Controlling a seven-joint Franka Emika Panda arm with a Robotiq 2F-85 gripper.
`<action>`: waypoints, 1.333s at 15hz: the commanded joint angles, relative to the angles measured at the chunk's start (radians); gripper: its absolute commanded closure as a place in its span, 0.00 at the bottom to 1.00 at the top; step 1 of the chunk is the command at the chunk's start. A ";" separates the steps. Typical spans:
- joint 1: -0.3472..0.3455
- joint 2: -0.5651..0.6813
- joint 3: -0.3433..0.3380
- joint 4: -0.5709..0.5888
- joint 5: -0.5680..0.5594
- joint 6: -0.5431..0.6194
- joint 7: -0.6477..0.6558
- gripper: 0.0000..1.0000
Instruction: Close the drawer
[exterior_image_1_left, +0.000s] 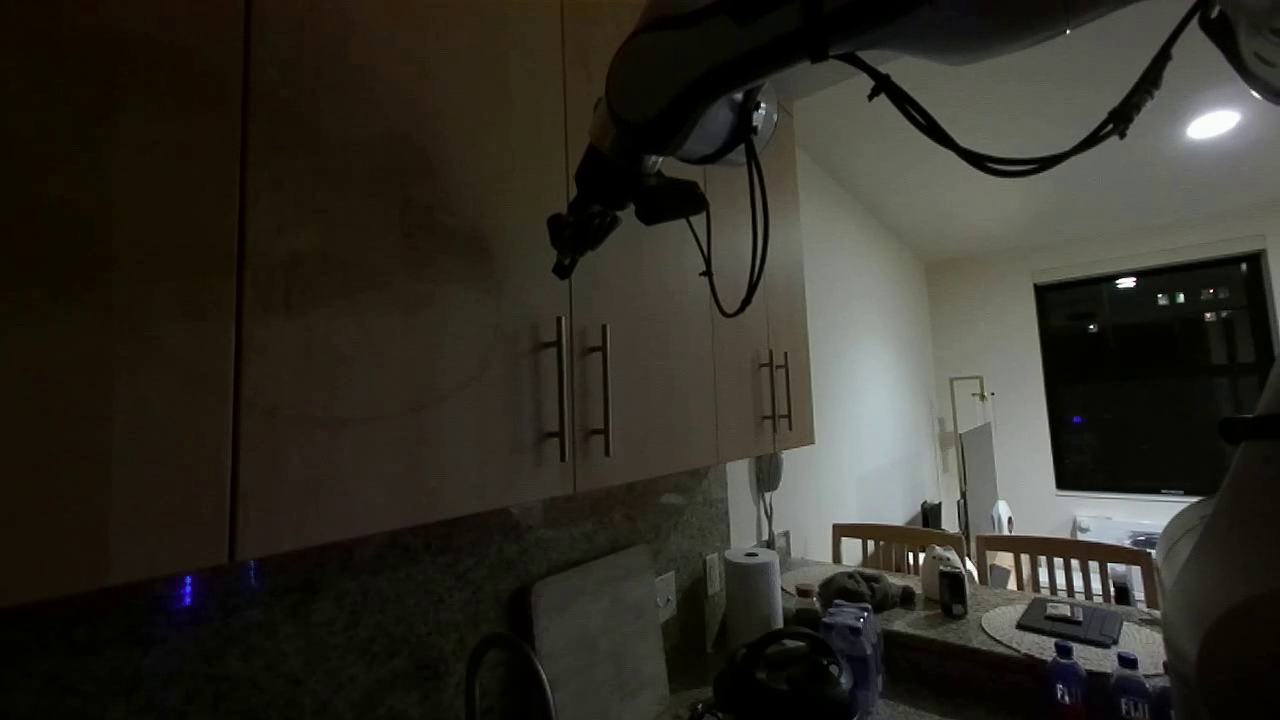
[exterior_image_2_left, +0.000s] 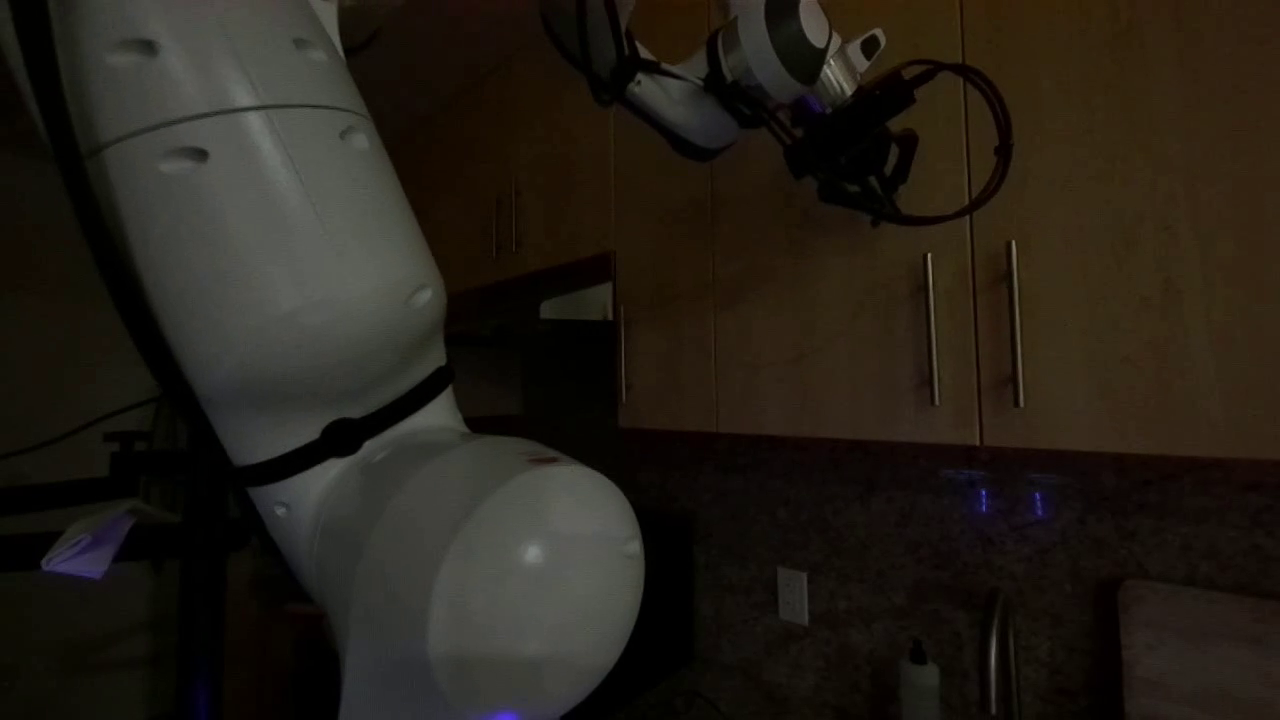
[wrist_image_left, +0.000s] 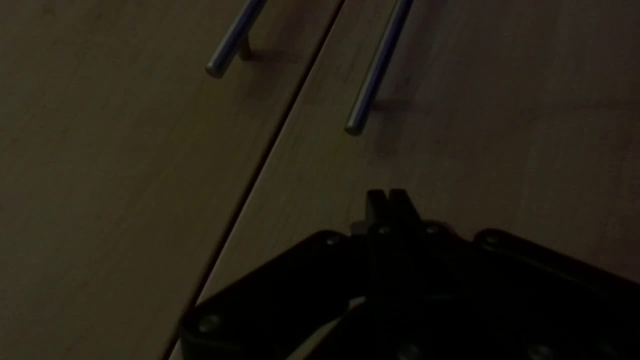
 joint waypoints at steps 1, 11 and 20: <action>0.020 0.032 -0.014 0.037 0.047 -0.035 -0.072 0.94; -0.006 -0.061 0.014 -0.038 0.006 -0.136 -0.027 0.94; -0.060 -0.092 0.016 -0.184 -0.020 -0.475 0.030 0.94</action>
